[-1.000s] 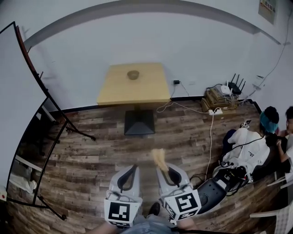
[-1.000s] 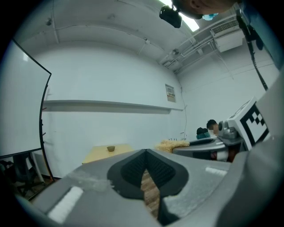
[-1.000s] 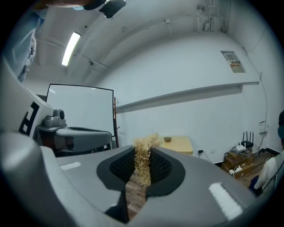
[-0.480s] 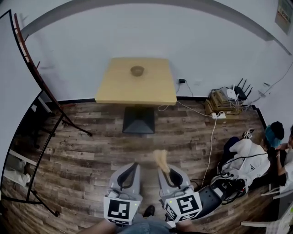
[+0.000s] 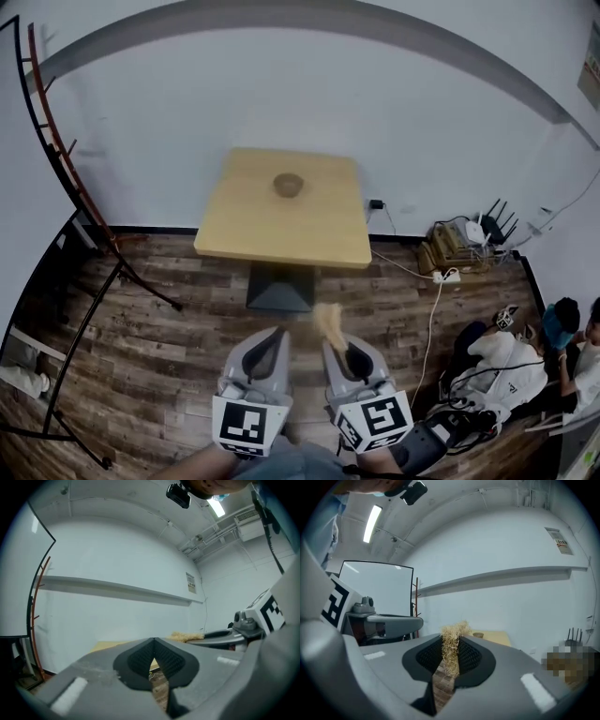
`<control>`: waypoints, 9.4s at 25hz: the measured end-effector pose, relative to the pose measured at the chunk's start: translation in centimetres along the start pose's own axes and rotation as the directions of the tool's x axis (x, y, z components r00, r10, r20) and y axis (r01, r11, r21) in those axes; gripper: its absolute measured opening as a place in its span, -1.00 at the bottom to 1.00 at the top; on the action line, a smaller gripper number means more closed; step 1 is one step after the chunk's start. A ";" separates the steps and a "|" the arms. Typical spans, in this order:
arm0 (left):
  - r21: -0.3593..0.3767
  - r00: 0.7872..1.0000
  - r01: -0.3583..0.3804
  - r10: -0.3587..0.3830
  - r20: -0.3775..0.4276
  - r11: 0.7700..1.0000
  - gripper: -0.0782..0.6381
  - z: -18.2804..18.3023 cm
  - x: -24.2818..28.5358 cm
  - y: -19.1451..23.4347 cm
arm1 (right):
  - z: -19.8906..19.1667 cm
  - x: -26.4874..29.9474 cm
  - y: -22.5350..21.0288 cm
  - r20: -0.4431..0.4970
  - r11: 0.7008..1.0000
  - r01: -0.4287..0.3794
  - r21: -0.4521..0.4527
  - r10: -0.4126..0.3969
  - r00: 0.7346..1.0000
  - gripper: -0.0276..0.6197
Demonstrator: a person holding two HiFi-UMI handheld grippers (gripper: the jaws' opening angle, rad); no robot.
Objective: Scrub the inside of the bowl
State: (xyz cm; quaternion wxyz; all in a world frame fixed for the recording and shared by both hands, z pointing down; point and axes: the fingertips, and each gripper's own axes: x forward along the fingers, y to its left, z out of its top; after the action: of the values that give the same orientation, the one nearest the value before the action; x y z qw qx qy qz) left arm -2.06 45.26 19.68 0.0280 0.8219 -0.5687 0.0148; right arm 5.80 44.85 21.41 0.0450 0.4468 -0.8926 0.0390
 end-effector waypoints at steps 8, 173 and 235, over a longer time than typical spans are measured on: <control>0.027 0.999 0.012 -0.013 0.038 1.000 -0.73 1.3 4.1 3.5 | 2.1 5.0 -1.2 0.023 1.000 -0.006 -0.031 0.007 1.000 -0.72; -0.160 0.848 0.096 -0.165 -0.504 0.982 -0.69 -16.5 58.5 30.6 | -14.7 59.1 -24.4 -0.518 0.905 -0.210 0.369 0.389 0.762 -0.73; -0.110 0.825 0.123 -0.163 -0.541 0.986 -0.68 -16.3 58.0 31.3 | -15.4 56.0 -25.0 -0.540 0.881 -0.275 0.385 0.457 0.707 -0.73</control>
State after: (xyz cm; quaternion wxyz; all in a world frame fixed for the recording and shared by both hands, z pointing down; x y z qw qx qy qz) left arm -10.70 -18.90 40.17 0.2195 0.8220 -0.4737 0.2275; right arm -6.91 -12.89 43.92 0.2619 0.2230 -0.8847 0.3146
